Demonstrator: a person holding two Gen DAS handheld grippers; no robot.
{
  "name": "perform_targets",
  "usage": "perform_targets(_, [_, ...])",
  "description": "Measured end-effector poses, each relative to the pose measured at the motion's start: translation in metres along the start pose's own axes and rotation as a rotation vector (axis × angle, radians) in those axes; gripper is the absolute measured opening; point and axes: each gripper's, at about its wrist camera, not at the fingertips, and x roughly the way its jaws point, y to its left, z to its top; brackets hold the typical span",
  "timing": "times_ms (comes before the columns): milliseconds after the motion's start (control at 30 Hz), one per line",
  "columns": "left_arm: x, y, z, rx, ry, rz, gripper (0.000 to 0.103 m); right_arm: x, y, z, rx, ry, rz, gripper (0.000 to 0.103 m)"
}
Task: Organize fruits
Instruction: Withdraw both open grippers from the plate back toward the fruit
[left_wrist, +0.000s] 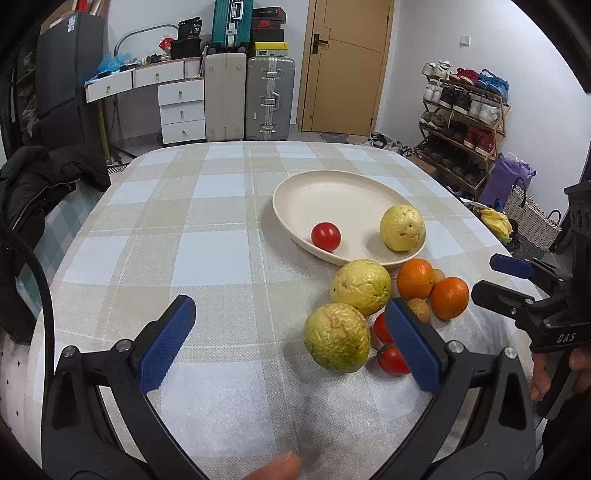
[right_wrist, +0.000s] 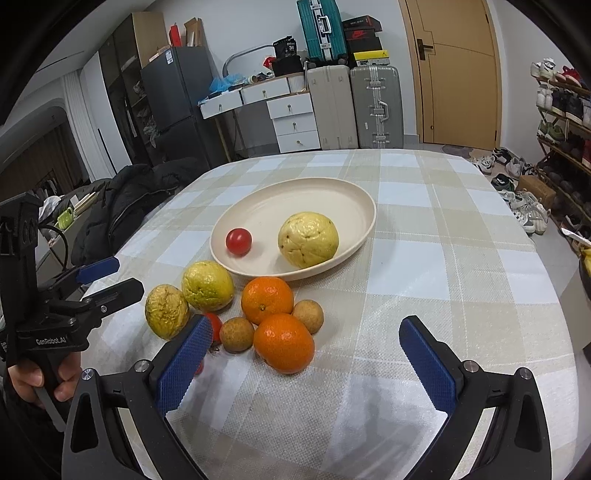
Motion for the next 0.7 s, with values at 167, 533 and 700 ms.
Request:
perform_targets(167, [0.008, 0.001, 0.000, -0.003, 0.025, -0.015, 0.102, 0.010, 0.002, -0.003, 0.002, 0.041, -0.012, 0.103])
perform_targets(533, [0.023, -0.005, -0.006, 0.015, 0.084, -0.033, 0.102, 0.021, 0.010, -0.010, -0.040, 0.101, -0.018, 0.103])
perform_targets(700, [0.028, -0.009, -0.009, 0.033, 0.104, -0.031, 0.102, 0.025, 0.008, -0.013, -0.039, 0.117, -0.042, 0.103])
